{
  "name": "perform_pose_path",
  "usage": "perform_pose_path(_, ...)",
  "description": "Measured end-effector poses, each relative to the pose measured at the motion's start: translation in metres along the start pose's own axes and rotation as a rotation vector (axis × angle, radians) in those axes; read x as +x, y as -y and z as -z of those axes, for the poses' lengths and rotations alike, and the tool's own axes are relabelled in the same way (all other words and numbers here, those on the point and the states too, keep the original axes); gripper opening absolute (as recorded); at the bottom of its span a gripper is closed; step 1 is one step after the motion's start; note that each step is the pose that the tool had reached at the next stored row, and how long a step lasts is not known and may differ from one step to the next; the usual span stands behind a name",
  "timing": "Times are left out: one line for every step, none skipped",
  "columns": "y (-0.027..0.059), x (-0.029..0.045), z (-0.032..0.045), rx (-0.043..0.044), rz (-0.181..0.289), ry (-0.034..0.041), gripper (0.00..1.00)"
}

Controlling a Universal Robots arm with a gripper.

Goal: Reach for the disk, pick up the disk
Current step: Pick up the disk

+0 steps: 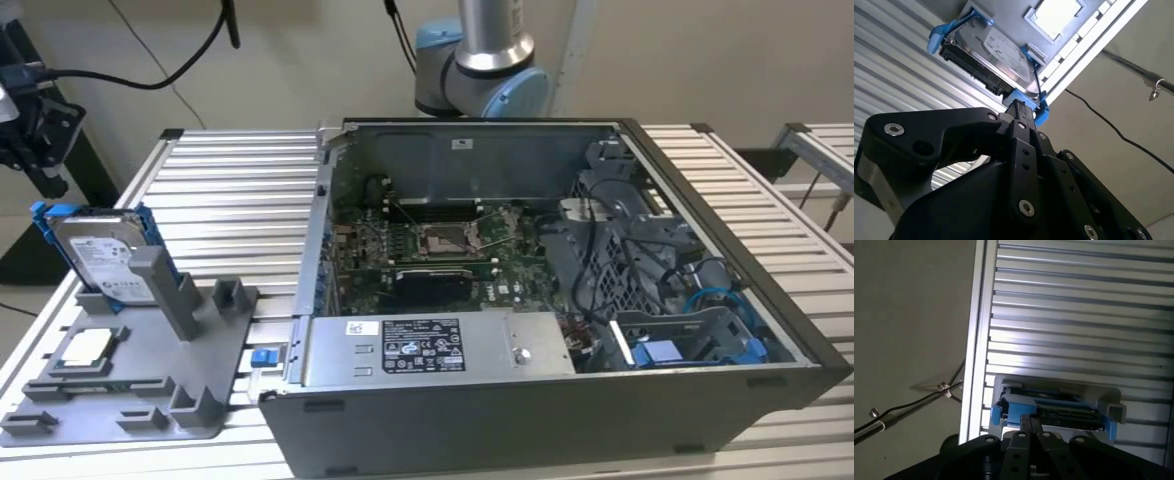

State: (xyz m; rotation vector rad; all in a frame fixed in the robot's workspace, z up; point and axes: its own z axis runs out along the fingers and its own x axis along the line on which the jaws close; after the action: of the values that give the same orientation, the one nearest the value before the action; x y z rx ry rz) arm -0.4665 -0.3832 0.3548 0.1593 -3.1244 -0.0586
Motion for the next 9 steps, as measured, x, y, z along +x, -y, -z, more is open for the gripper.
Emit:
perform_pose_path(0.0,0.0,0.0,0.0002,0.015,-0.0006,0.0)
perform_pose_path(0.0,0.0,0.0,0.0004,0.029,-0.0012,0.0)
perform_pose_path(0.0,0.0,0.0,0.0005,0.044,-0.0017,0.0)
perform_pose_path(0.0,0.0,0.0,0.0007,0.059,-0.0023,0.0)
perform_pose_path(0.0001,0.0,0.0,0.0008,0.073,-0.0028,0.0)
perform_pose_path(0.0001,0.0,0.0,0.001,0.088,-0.0034,0.0)
perform_pose_path(0.0,0.0,0.0,0.0011,0.104,-0.004,0.0)
perform_pose_path(0.0,0.0,0.0,0.0013,0.119,-0.0046,0.0)
perform_pose_path(0.0,0.0,0.0,0.0015,0.137,-0.0053,0.0)
